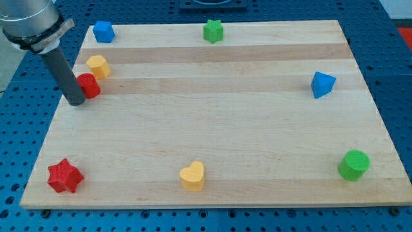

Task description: Move the red star below to the red circle

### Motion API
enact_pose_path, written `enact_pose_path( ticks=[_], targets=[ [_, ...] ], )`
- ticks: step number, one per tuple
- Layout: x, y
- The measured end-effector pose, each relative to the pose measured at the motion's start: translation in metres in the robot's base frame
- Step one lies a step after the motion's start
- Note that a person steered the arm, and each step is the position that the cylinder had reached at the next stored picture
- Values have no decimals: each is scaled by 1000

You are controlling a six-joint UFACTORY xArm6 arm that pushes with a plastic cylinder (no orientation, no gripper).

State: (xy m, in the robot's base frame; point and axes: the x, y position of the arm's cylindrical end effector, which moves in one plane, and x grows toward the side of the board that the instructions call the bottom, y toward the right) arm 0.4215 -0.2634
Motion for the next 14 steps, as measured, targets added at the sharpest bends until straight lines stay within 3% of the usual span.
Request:
enact_pose_path(
  ticks=[2,3,6,10,11,14],
  targets=[
    [8,-9],
    [65,-40],
    [76,-42],
    [156,-40],
    [195,-27],
    [188,52]
  ],
)
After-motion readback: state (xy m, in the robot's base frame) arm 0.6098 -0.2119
